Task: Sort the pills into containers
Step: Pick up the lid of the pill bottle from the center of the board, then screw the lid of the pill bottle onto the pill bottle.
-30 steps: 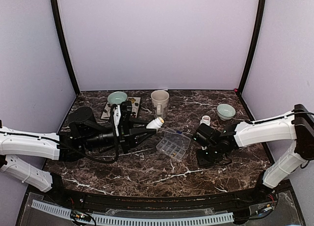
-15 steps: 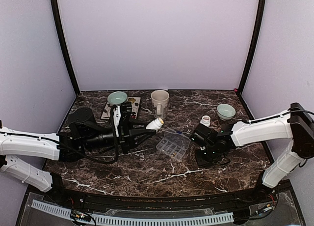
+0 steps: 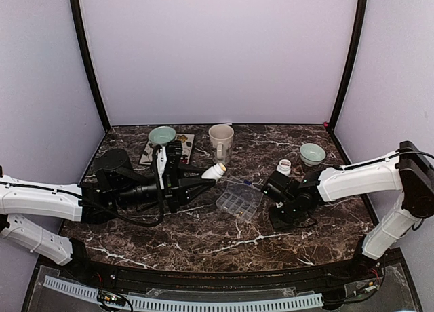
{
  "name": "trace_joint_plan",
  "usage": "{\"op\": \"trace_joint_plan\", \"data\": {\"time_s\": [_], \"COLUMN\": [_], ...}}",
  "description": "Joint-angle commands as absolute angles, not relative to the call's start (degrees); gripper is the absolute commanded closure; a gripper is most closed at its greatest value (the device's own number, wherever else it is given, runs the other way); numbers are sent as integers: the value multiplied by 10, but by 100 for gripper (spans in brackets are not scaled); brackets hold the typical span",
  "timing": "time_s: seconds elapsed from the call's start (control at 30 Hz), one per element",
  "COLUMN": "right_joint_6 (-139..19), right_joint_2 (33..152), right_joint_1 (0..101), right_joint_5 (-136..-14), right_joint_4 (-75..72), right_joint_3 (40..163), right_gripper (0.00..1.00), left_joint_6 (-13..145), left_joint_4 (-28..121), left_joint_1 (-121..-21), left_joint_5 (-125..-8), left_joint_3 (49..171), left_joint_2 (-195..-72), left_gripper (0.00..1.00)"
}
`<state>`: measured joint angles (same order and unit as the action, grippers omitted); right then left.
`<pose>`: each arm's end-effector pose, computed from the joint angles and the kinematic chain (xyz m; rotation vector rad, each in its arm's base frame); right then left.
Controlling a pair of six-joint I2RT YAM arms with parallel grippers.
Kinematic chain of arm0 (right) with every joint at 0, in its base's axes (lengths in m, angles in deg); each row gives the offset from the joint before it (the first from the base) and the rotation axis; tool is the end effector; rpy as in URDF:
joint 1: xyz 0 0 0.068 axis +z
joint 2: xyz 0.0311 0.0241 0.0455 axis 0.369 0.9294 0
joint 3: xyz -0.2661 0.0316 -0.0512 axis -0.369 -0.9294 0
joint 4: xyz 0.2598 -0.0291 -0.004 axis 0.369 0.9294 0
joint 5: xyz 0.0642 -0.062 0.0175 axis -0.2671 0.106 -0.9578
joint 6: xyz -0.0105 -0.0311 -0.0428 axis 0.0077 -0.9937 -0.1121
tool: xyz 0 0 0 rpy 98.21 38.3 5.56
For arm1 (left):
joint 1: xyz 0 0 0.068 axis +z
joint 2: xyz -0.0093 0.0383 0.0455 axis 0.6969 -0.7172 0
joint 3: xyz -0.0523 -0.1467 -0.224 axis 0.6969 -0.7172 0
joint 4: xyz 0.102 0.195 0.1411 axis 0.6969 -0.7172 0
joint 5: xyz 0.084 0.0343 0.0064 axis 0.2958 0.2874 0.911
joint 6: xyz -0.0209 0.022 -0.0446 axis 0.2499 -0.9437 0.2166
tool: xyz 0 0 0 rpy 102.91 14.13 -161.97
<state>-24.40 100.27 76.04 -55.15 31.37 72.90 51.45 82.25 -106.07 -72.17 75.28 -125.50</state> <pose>0.1605 0.2114 0.1525 -0.2557 2.8068 0.0749 0.1191 -0.2410 0.3015 0.9856 1.1597 -1.0071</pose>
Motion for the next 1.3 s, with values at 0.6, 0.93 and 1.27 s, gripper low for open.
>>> {"op": "trace_joint_plan", "data": {"time_s": [0.6,0.93,1.27], "right_joint_6": [-248,-260,-263], "right_joint_2": [827,753,767], "right_joint_1": [765,765,765], "right_joint_5": [-629,-731,-816], "right_joint_4": [279,209,181], "right_joint_3": [805,891,934], "right_gripper": [93,92,91], "left_joint_6": [515,513,498], "left_joint_4": [812,786,734], "left_joint_1": [-1063,-1063,-1063], "left_joint_5": [-711,-723,-742], "left_joint_3": [753,780,810], "left_joint_2": [-1254,-1268,-1274], "left_gripper": [100,100,100]}}
